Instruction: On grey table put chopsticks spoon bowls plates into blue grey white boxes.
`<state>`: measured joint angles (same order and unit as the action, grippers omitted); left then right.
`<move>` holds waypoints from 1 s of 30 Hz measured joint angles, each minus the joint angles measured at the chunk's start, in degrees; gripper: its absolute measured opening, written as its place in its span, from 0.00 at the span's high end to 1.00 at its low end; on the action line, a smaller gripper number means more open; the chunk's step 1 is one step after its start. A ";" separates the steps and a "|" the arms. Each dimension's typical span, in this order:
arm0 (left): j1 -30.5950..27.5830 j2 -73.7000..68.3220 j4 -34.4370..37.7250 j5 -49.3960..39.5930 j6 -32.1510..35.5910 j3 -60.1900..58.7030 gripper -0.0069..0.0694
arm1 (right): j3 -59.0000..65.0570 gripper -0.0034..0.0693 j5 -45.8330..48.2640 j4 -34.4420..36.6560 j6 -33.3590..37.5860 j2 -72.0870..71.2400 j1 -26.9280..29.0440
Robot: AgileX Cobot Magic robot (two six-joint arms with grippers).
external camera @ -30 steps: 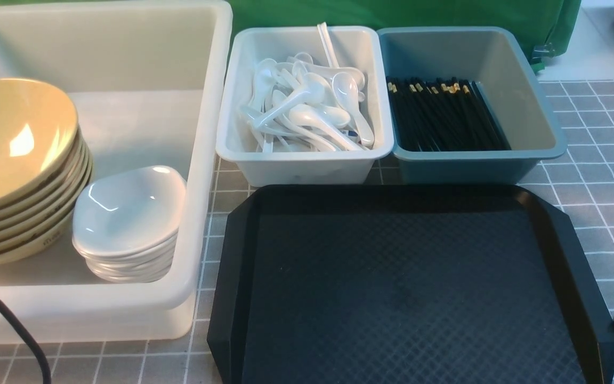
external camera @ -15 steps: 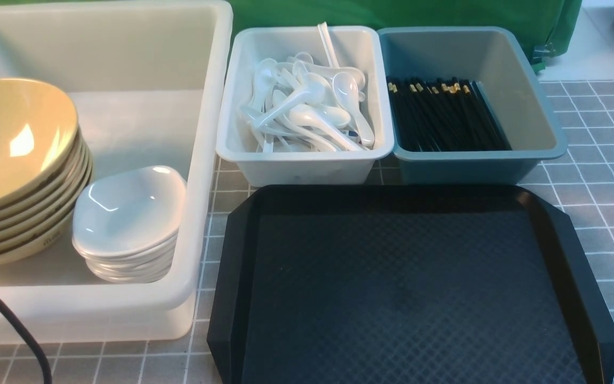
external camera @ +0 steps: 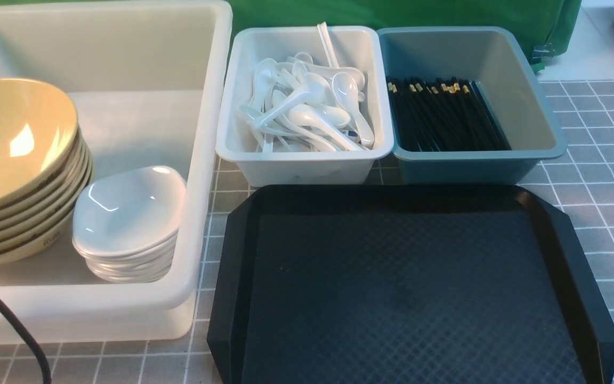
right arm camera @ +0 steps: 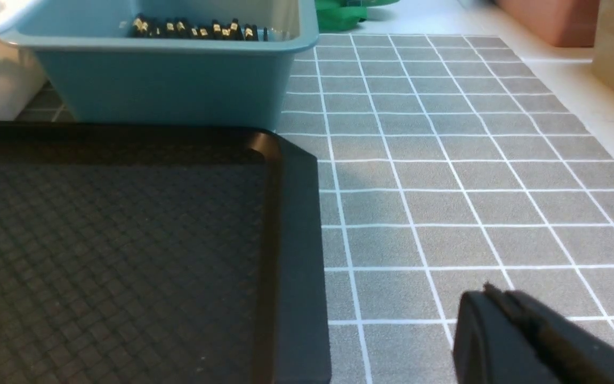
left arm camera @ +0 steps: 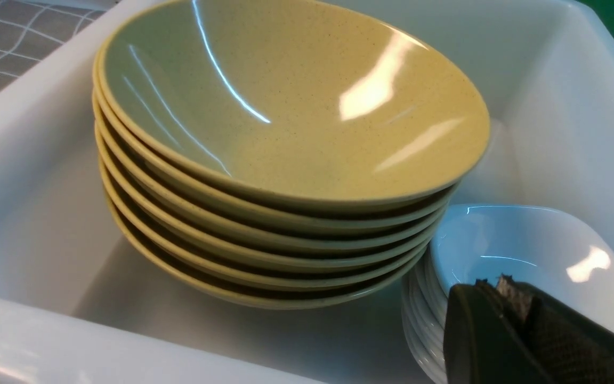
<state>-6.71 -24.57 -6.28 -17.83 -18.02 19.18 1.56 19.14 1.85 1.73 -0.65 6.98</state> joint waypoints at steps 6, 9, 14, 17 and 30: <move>0.55 0.00 0.00 0.00 0.00 0.00 0.92 | 0.00 0.91 0.00 0.00 0.00 0.00 0.00; 2.74 0.70 0.00 0.68 0.00 -0.82 0.92 | 0.00 0.91 0.00 0.00 0.00 0.00 0.00; 3.93 7.48 -0.38 4.24 0.00 -8.89 0.92 | 0.00 0.90 0.01 0.00 0.84 0.00 0.00; 3.93 13.57 -0.25 4.95 -0.57 -14.73 0.92 | 0.00 0.90 0.01 0.00 0.84 0.00 0.01; 4.60 25.15 1.17 -0.88 4.96 -20.57 0.92 | 0.00 0.89 0.01 0.00 0.90 -0.05 0.06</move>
<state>-2.11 0.59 -5.11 -18.71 -13.06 -1.39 1.56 19.16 1.85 2.62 -0.70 7.04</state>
